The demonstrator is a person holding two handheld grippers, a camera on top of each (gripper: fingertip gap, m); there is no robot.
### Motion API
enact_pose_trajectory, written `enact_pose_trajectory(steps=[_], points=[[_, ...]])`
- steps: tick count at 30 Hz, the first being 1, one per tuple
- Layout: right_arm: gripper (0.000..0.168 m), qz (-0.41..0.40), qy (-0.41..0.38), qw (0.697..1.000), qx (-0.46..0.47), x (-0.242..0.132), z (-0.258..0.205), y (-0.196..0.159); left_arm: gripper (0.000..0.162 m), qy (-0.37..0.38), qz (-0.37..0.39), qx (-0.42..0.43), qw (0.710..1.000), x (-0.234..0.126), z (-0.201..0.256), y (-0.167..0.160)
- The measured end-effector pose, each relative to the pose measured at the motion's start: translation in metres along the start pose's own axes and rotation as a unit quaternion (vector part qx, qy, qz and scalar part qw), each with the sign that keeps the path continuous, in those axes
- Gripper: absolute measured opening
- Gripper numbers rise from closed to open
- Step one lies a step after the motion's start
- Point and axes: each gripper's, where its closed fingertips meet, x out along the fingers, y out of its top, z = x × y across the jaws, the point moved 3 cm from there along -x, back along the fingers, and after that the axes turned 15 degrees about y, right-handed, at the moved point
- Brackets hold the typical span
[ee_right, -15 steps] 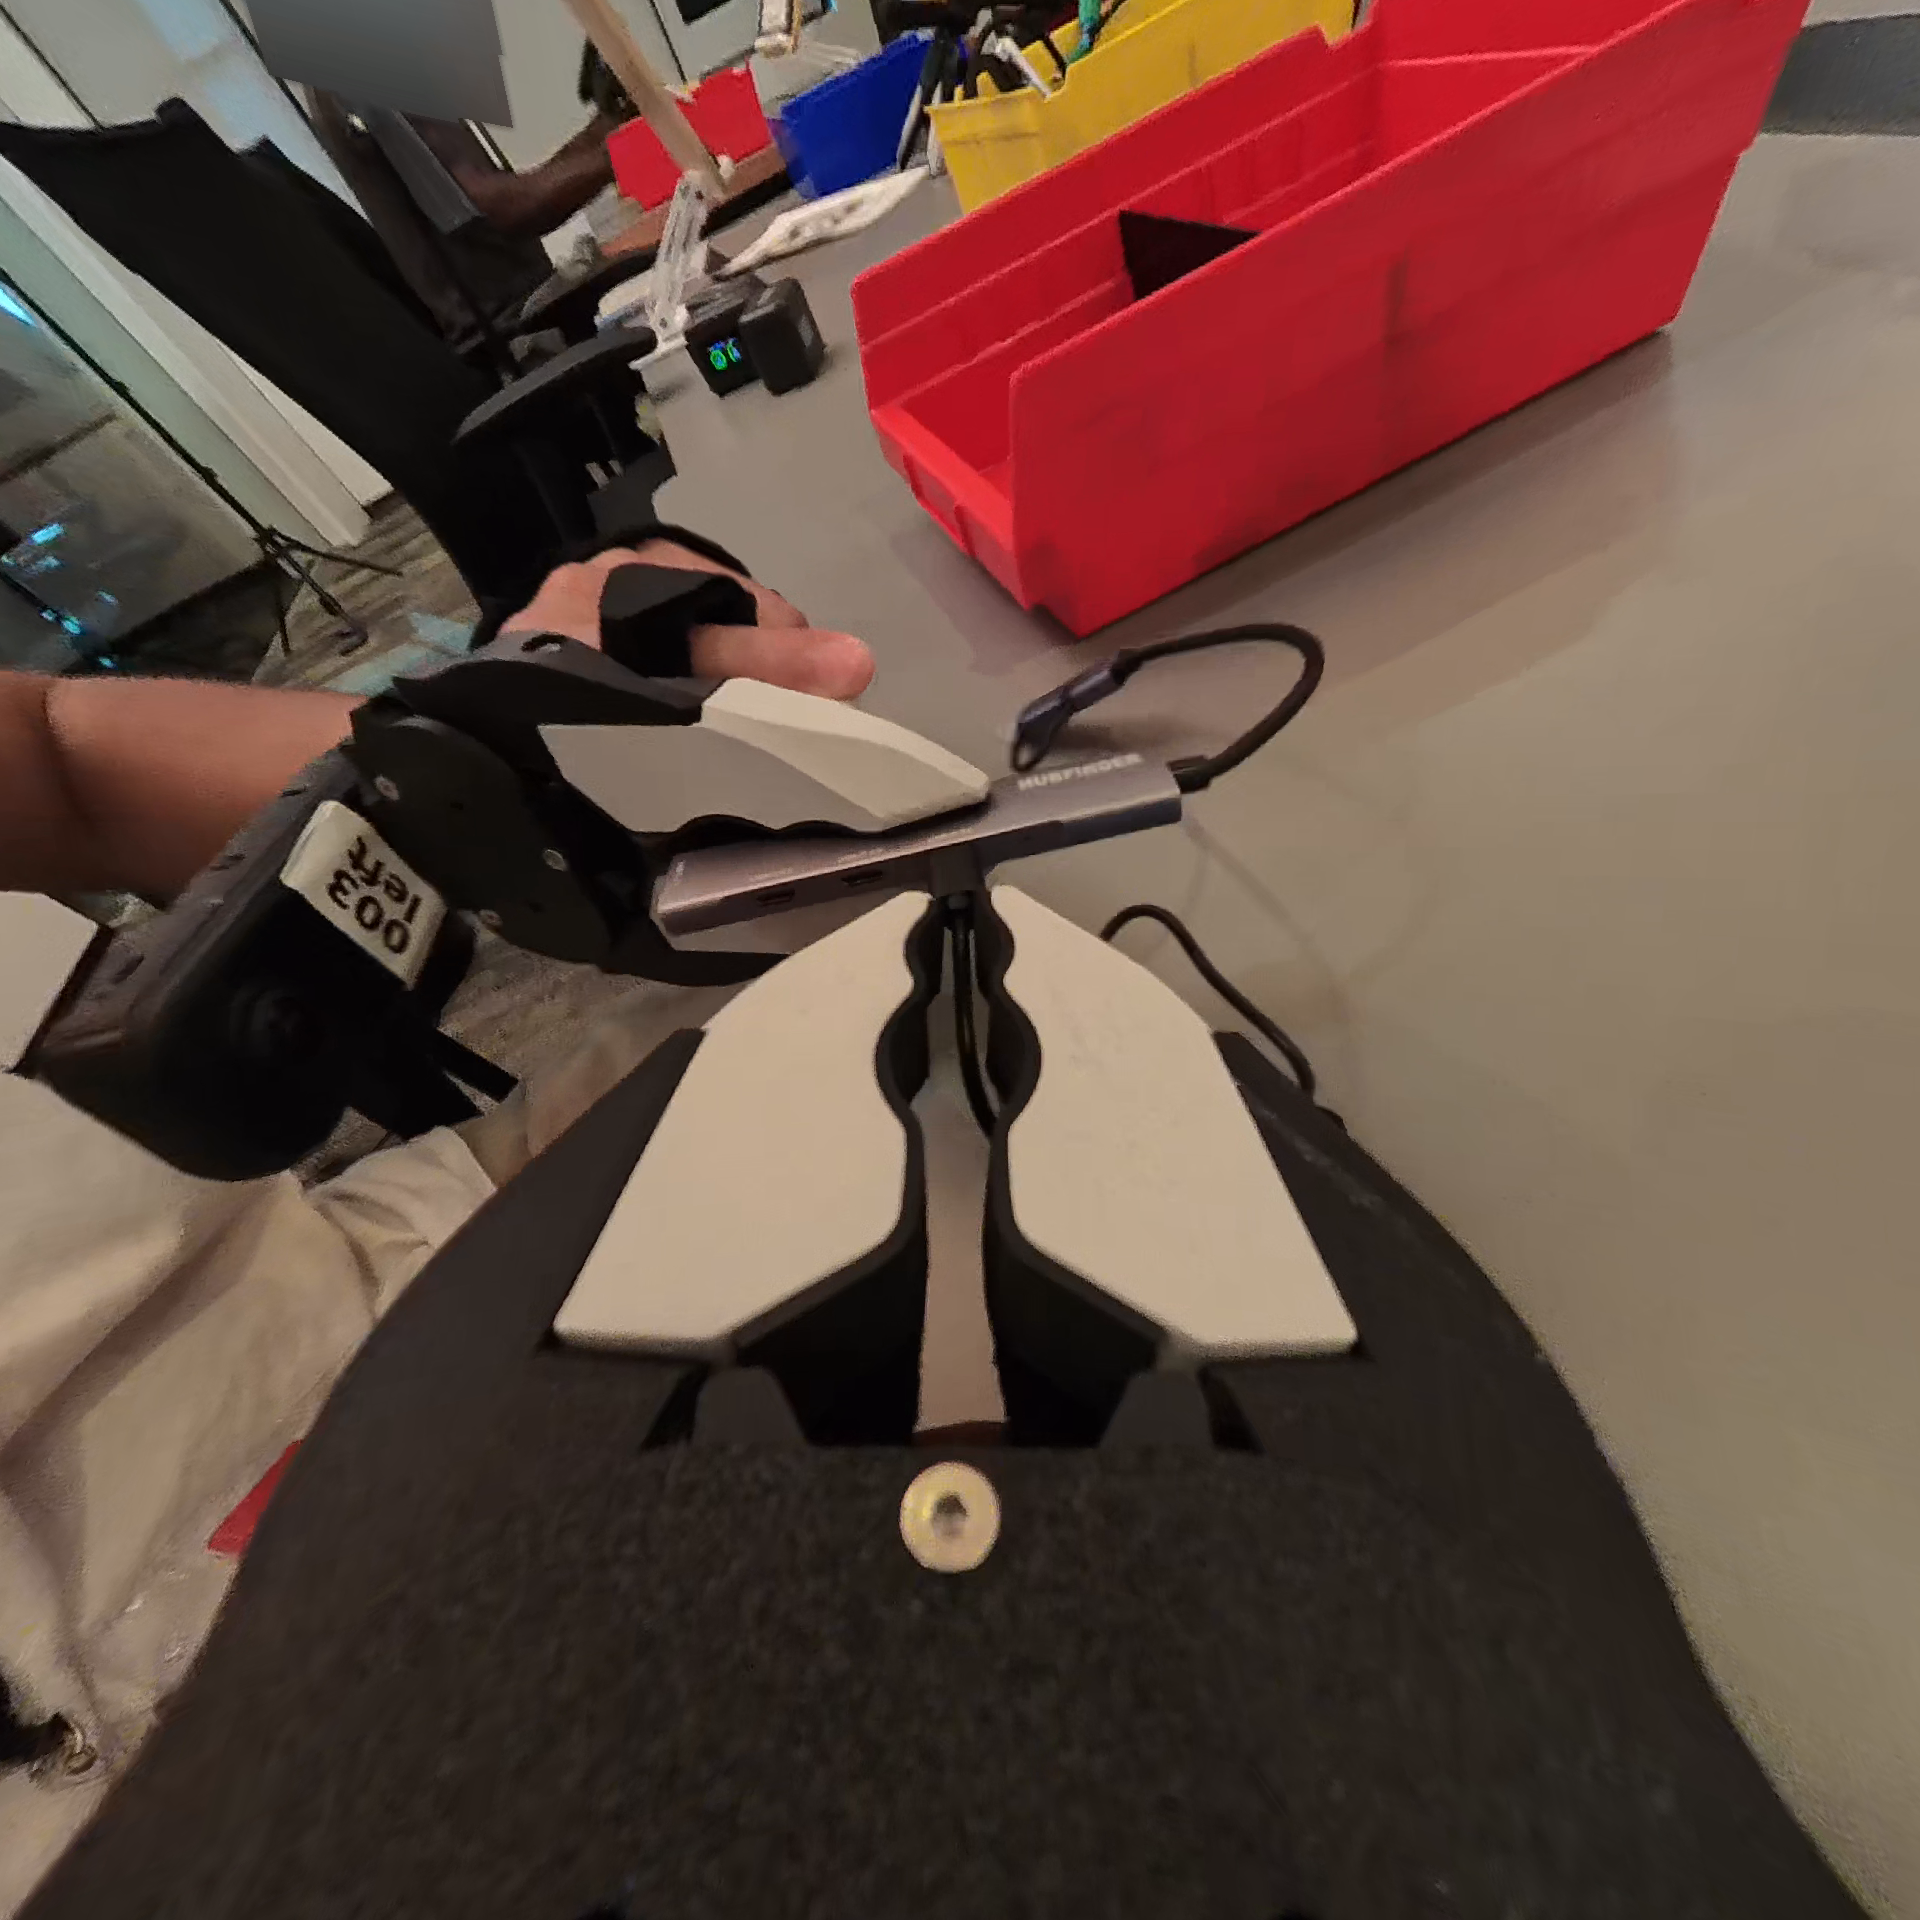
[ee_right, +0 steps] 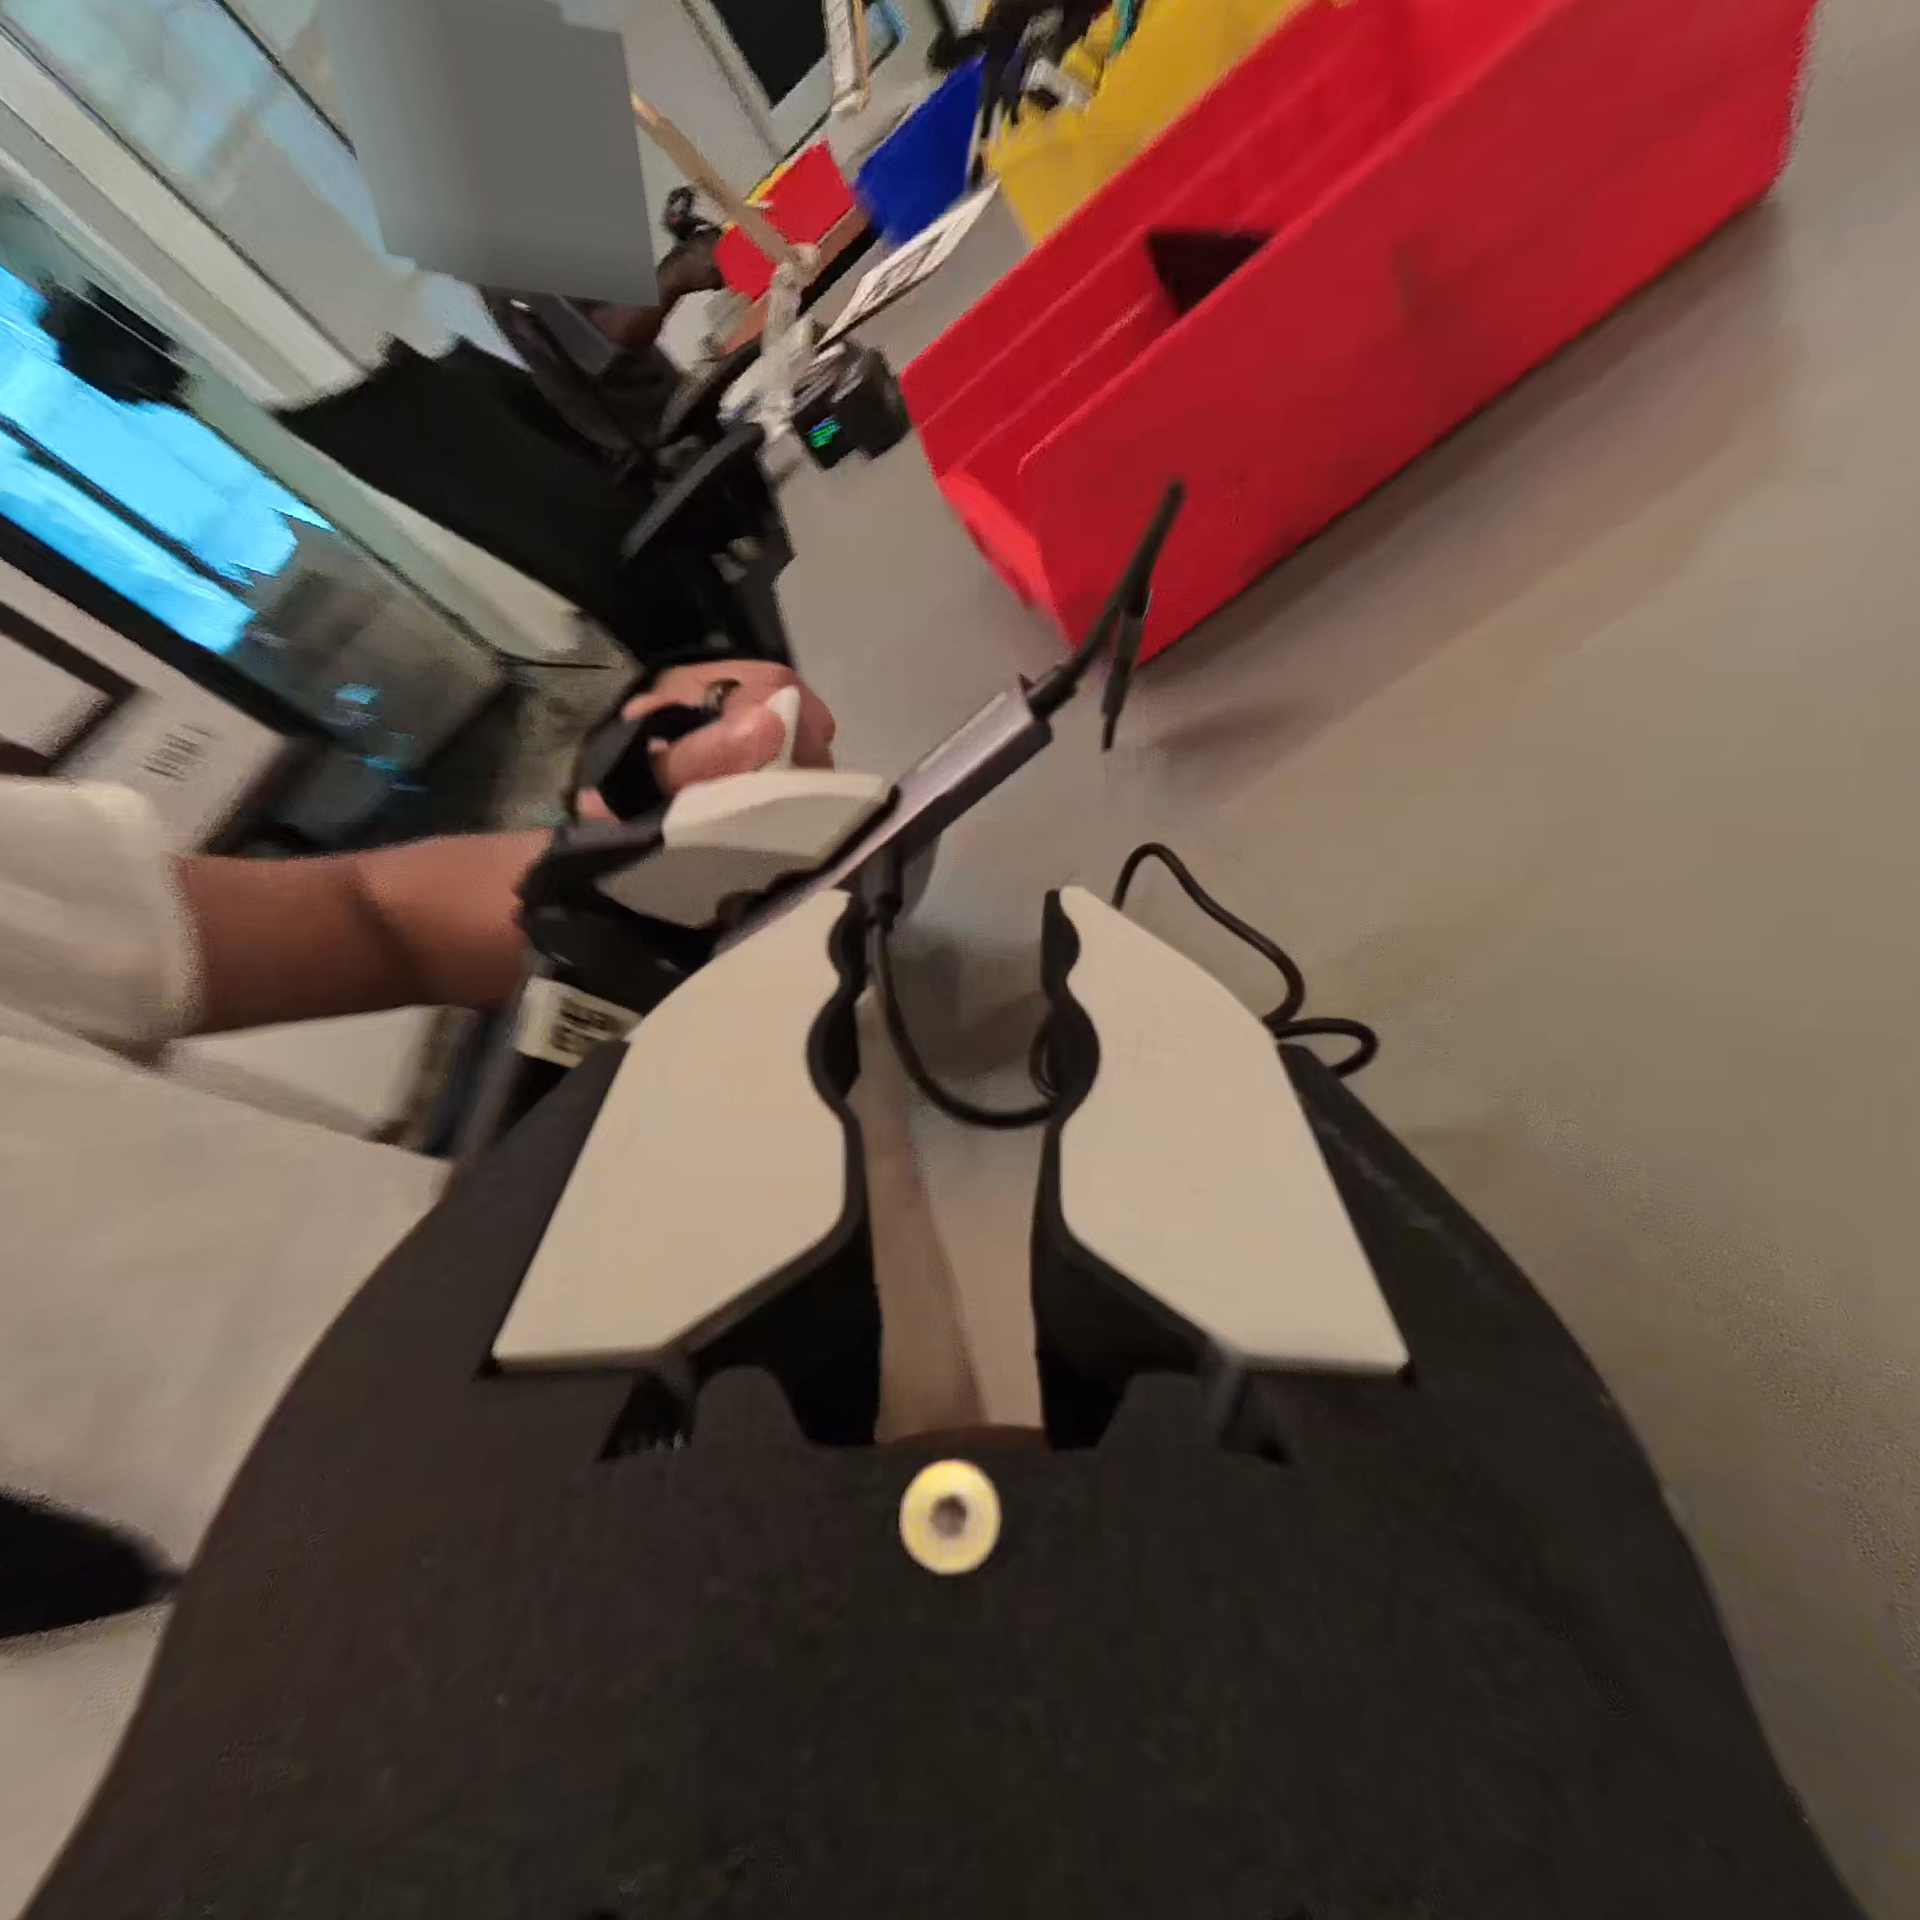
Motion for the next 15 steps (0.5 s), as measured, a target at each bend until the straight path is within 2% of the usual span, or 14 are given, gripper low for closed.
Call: enact_pose_trajectory(steps=[3,5,7,8,10,11,12,13,15], points=[[0.035,-0.006,0.119,0.985,0.128,0.012,-0.001,0.009,0.009,0.025,0.02,0.028,0.999,0.0,-0.005,0.007],[0.037,-0.024,0.14,0.977,0.16,0.022,0.004,0.01,0.009,0.035,0.033,0.042,0.998,-0.001,-0.006,0.012],[0.025,-0.021,0.174,0.968,0.181,0.029,0.001,0.014,0.009,0.045,0.04,0.044,0.997,-0.001,-0.006,0.015],[0.011,-0.028,0.17,0.967,0.19,0.03,0.005,0.014,0.009,0.049,0.038,0.039,0.997,-0.001,-0.007,0.015],[0.011,-0.035,0.169,0.968,0.184,0.028,0.007,0.016,0.01,0.04,0.02,0.032,0.998,0.001,-0.004,0.009],[0.009,-0.03,0.161,0.971,0.172,0.025,0.008,0.02,0.016,0.037,-0.004,0.028,0.999,0.003,-0.001,0.002],[0.009,-0.022,0.14,0.978,0.154,0.018,0.013,0.028,0.022,0.033,-0.028,0.018,0.999,0.004,0.001,-0.005],[0.009,-0.013,0.109,0.985,0.13,0.007,0.019,0.039,0.021,0.032,-0.044,-0.001,0.999,0.003,0.0,-0.011],[0.009,0.009,0.094,0.992,0.084,-0.015,0.015,0.068,0.021,0.017,-0.083,-0.047,0.995,0.003,-0.002,-0.024]])
